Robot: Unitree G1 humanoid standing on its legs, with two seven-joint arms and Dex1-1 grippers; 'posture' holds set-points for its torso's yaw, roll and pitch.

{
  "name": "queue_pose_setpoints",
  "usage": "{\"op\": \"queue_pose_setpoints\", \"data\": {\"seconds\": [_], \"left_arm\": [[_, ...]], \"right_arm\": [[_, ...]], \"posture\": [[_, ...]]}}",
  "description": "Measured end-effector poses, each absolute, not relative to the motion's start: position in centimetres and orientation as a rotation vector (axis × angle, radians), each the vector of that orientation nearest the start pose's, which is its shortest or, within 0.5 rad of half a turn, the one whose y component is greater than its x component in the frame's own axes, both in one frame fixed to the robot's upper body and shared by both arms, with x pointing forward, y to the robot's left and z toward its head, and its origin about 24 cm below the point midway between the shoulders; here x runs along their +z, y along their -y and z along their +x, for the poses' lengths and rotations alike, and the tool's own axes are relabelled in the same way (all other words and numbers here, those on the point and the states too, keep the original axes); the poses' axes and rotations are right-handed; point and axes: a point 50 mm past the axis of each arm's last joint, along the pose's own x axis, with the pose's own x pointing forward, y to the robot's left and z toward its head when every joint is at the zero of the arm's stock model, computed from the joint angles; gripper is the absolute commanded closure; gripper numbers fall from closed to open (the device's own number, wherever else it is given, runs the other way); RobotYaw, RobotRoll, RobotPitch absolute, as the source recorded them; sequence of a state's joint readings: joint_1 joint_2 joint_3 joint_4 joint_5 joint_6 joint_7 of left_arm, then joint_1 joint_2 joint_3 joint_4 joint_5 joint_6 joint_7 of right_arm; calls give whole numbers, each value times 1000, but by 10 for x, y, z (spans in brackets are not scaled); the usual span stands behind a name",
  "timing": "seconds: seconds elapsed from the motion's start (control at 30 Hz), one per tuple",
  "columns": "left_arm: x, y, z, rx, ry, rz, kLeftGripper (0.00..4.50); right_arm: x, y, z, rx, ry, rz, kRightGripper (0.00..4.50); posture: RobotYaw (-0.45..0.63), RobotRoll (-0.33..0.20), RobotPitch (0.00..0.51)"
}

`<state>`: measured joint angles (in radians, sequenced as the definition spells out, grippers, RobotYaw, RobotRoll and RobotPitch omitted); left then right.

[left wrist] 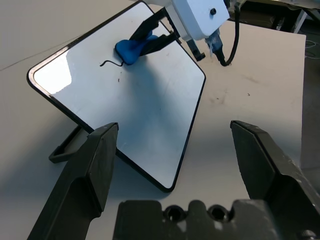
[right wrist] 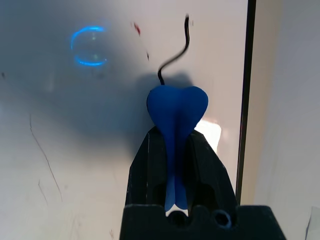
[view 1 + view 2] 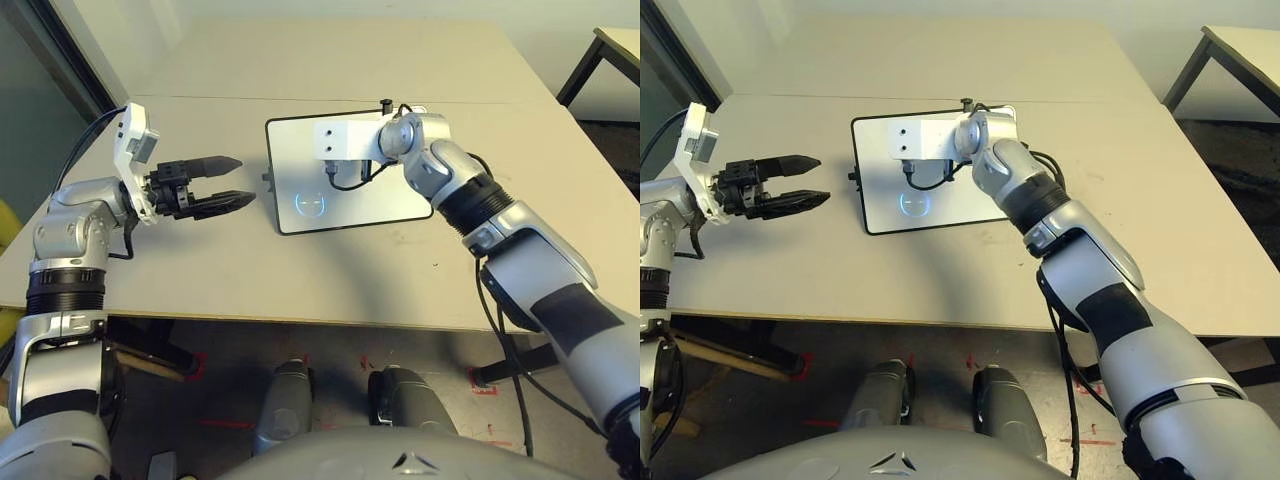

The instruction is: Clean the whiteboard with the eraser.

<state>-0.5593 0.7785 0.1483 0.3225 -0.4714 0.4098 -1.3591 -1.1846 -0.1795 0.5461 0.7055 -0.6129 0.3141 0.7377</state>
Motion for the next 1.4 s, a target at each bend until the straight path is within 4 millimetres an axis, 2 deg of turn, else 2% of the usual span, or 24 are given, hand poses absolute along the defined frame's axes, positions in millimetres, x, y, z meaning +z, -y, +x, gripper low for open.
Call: {"op": "queue_pose_setpoints", "data": {"seconds": [0.27,0.7,0.83,1.23,1.4], "left_arm": [[181,-266,301,-1088,-128,100,0],[181,-266,302,-1088,-123,99,0],[185,-264,304,-1096,-106,110,0],[186,-261,312,-1117,-91,103,0],[185,-256,315,-1139,-97,107,0]], "right_arm": [[194,19,388,775,-134,-1351,4202],[194,16,389,765,-123,-1356,4202],[194,21,390,754,-128,-1370,4202],[185,61,388,703,-201,-1394,4202],[186,66,387,685,-219,-1398,4202]], "posture": [[352,0,34],[325,0,30],[311,0,27],[278,0,24],[271,0,26]]}}
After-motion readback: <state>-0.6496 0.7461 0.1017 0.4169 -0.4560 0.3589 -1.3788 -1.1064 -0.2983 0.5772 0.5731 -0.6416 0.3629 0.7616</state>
